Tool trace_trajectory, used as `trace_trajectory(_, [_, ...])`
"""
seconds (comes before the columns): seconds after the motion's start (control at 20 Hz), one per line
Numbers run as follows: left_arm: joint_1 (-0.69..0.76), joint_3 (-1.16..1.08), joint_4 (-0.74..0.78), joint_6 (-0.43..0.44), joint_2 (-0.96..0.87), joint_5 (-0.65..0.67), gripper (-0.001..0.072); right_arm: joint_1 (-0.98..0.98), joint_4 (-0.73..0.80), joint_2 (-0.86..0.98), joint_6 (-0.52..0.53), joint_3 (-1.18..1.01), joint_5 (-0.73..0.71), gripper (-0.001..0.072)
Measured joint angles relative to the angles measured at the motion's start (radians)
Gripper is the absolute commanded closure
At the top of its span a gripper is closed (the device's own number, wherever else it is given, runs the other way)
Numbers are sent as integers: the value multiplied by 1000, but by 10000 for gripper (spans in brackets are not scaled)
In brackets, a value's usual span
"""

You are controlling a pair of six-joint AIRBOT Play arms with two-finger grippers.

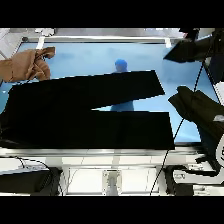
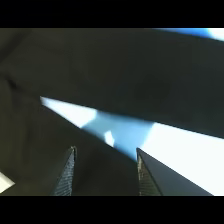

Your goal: Fold the clothes and pants, and hang the long-sleeved shirts on hangers.

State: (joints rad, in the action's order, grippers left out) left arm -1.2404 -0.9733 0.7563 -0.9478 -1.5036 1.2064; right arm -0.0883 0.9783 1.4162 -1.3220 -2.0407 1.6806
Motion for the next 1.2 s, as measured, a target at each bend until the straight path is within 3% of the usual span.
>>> trace_trajectory(0.2, [18,-32,-22,10,8,1,690,-40,154,-40,-16,67,104,297])
trace_trajectory(0.4, [21,-59,-28,17,17,2,690,-186,240,-168,-21,348,130,296])
trace_trajectory(0.6, [23,-68,-31,20,19,8,690,-384,249,-359,-21,817,21,294])
trace_trajectory(0.8, [23,-70,-31,21,20,16,690,-551,219,-435,-11,1176,-78,293])
trace_trajectory(1.2, [23,-70,-32,21,20,26,690,-744,196,-343,93,1380,-141,293])
